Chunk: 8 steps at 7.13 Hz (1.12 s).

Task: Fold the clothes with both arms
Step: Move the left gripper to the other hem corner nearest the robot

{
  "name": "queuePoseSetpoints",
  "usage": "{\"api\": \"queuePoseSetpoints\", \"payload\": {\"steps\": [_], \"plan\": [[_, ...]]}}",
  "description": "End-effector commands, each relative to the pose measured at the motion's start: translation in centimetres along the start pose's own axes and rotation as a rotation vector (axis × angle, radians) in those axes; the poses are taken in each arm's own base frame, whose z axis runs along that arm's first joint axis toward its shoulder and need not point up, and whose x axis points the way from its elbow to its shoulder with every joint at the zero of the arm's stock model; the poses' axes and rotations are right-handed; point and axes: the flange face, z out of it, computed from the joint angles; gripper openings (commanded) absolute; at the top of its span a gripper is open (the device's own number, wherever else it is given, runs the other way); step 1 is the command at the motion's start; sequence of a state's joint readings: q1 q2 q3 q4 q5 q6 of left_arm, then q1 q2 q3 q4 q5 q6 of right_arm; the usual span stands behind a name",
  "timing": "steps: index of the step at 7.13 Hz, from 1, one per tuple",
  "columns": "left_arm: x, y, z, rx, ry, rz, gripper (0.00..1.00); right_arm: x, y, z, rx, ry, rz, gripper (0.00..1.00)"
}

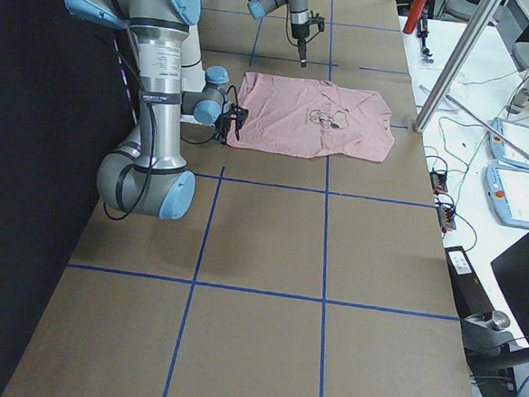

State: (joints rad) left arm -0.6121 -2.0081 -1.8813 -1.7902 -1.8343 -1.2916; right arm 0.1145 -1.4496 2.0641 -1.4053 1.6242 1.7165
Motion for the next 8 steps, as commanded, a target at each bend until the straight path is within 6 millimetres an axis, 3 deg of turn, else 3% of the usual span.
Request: {"api": "queuePoseSetpoints", "payload": {"steps": [1,2,3,5,7,8], "plan": [[-0.3,0.0,0.2,-0.003,-0.008,-0.004,1.00,-0.2,-0.5,-0.6,0.009,-0.013,0.009,0.00],[-1.1,0.2,0.6,-0.006,-0.022,-0.021,1.00,-0.3,-1.2,-1.5,0.021,-0.029,0.019,0.00],[-4.2,1.5,0.3,-0.011,-0.049,-0.087,1.00,-0.7,-1.5,-3.0,0.024,-0.059,0.023,0.00],[-7.0,10.0,0.5,-0.058,-0.093,-0.206,1.00,-1.1,-2.7,-6.0,0.026,-0.114,0.036,0.00],[-5.6,18.1,3.0,-0.103,-0.134,-0.305,1.00,-1.1,-3.8,-6.8,0.030,-0.128,0.050,0.00],[-5.2,20.8,3.8,-0.123,-0.155,-0.332,1.00,-1.1,-3.9,-6.8,0.028,-0.127,0.051,0.00]]}}
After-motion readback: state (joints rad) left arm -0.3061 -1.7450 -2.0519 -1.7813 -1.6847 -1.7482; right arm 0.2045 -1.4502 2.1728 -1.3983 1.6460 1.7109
